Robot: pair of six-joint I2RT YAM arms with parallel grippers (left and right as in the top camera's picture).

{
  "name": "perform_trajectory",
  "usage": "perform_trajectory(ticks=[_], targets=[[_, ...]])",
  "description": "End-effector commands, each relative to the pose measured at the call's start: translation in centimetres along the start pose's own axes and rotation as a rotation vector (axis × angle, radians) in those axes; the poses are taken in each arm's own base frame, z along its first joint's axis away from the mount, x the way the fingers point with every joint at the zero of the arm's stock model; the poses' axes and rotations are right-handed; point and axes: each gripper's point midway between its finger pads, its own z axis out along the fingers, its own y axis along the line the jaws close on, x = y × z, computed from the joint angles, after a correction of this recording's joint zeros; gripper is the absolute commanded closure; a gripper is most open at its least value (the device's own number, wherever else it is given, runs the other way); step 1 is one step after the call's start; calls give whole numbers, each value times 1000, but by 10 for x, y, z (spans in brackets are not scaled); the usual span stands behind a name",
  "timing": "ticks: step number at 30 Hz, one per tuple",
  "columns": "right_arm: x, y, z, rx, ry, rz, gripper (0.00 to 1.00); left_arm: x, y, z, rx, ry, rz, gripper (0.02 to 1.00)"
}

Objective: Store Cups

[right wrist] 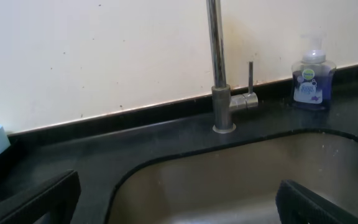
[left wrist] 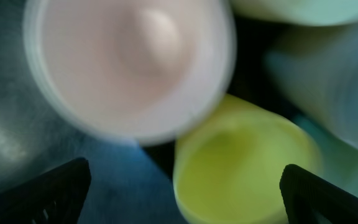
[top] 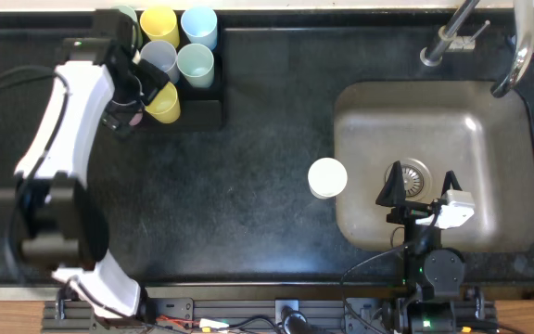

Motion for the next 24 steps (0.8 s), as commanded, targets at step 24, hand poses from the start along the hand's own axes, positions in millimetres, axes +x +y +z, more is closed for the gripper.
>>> perform_trajectory(ticks=[24], targets=[[3, -2, 0, 4, -1, 5, 3, 64, 91, -188, 754, -1279, 783, 20]])
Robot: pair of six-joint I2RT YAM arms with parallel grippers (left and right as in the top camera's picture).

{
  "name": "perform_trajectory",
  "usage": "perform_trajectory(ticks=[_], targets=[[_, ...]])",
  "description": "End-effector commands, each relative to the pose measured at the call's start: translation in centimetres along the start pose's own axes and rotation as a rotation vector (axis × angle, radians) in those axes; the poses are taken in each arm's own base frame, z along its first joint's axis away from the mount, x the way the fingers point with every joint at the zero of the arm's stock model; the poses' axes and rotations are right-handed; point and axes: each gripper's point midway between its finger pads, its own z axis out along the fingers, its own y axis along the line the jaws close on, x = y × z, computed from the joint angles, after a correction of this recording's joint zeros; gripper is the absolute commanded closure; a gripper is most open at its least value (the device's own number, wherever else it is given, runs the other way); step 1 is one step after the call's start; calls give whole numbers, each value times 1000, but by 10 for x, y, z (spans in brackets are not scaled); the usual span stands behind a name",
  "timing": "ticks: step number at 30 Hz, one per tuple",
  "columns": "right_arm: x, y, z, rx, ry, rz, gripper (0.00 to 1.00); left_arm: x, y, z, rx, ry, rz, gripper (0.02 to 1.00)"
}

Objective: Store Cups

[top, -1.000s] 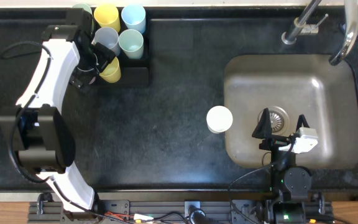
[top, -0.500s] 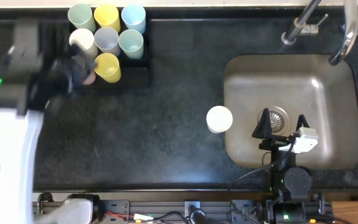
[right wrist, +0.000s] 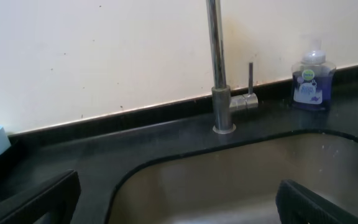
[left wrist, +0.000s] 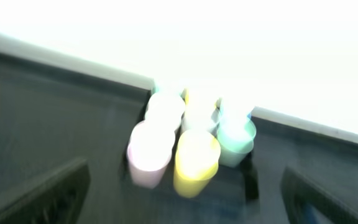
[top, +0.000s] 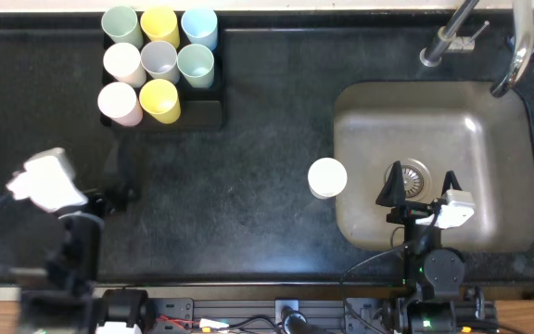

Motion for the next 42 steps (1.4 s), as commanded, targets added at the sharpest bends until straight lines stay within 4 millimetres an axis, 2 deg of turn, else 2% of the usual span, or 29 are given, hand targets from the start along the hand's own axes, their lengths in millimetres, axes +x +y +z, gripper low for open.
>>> perform_trajectory(ticks=[1, 3, 6, 14, 19, 42], targets=[[3, -2, 0, 4, -2, 4, 3, 9, -21, 0, 169, -321, 174, 20], [3, -2, 0, 4, -2, 4, 3, 9, -21, -7, 187, -424, 168, 20], [3, -2, 0, 4, -2, 4, 3, 32, -16, -7, 184, -413, 169, 20], [3, -2, 0, 4, -2, 4, 5, 110, 3, 10, 139, -168, 185, 20], [3, -2, 0, 4, -2, 4, 3, 137, 9, 14, 126, -55, 193, 20], [3, -2, 0, 4, -2, 4, 5, 136, 9, 14, 127, -59, 192, 20]])
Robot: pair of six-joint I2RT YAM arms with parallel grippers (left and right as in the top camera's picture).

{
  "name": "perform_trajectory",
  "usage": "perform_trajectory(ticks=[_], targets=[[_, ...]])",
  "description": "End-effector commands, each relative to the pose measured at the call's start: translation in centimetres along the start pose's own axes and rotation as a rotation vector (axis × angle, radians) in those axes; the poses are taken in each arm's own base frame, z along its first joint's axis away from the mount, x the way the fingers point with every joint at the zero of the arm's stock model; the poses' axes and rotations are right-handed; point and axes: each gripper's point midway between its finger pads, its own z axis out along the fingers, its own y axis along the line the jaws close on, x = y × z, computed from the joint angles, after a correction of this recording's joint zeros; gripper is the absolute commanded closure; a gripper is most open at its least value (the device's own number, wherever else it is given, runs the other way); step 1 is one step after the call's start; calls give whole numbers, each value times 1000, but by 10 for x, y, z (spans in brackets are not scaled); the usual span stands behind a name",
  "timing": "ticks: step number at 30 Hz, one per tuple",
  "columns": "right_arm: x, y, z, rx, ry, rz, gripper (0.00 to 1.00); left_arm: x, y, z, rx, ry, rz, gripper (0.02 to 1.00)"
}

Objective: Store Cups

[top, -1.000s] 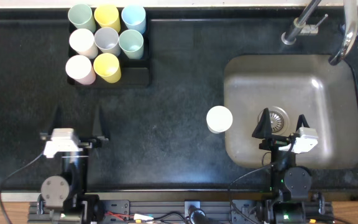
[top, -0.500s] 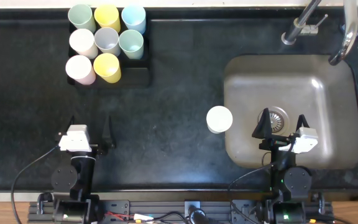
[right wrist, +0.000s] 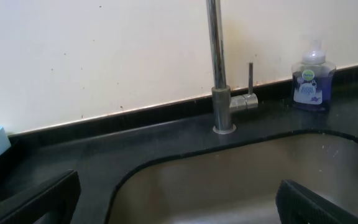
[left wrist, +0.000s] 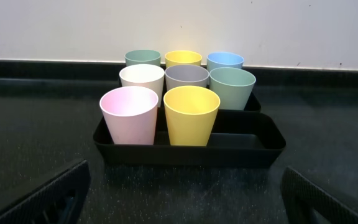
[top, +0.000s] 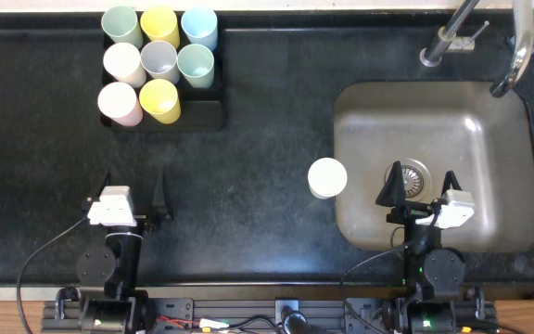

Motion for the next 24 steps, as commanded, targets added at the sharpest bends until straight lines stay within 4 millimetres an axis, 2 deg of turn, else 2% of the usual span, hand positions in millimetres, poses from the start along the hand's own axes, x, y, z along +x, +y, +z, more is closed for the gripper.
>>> perform_trajectory(ticks=[1, 21, 24], targets=[[3, -1, 0, 4, -2, 4, 3, -1, 0, 0, 3, -7, 21, 20], [3, -1, 0, 4, -2, 4, 5, -1, 0, 0, 3, -7, 21, 20], [-11, 5, -2, -23, -27, 9, 5, -1, 0, 0, 3, -7, 21, 20]])
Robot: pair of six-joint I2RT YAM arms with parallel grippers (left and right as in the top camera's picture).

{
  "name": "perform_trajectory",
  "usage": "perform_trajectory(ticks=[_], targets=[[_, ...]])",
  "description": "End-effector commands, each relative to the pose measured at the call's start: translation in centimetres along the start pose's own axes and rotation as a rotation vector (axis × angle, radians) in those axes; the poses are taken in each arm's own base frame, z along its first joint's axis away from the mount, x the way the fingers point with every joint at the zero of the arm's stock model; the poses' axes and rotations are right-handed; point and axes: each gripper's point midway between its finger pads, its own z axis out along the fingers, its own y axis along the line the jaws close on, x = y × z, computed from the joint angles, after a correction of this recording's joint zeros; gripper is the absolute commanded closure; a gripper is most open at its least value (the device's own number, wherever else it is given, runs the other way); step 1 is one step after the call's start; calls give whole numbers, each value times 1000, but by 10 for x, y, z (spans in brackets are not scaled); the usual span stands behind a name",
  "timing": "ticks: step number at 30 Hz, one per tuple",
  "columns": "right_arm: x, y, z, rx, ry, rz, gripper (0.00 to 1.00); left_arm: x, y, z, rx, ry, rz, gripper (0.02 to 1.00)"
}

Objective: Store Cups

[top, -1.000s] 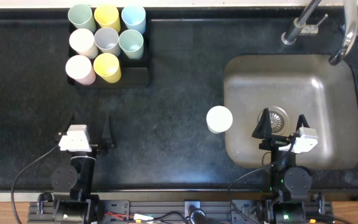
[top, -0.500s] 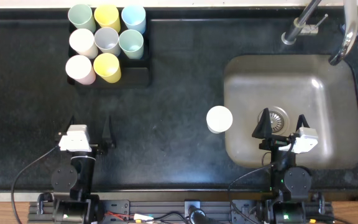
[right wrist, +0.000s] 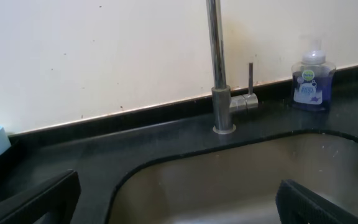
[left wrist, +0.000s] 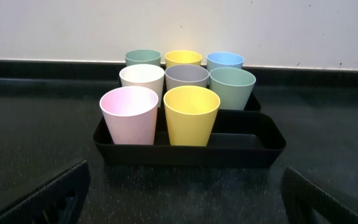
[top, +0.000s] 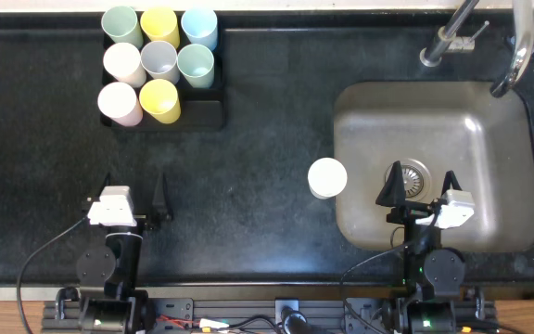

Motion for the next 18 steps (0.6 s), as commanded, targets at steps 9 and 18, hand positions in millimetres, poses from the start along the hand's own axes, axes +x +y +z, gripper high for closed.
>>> perform_trajectory(ticks=[9, 18], targets=[[-109, 24, -19, 26, 201, -14, 3, -1, 0, 0, 3, -7, 22, 20], [-77, 59, 16, 41, 993, -264, 3, -1, 0, 0, 3, -7, 21, 20]])
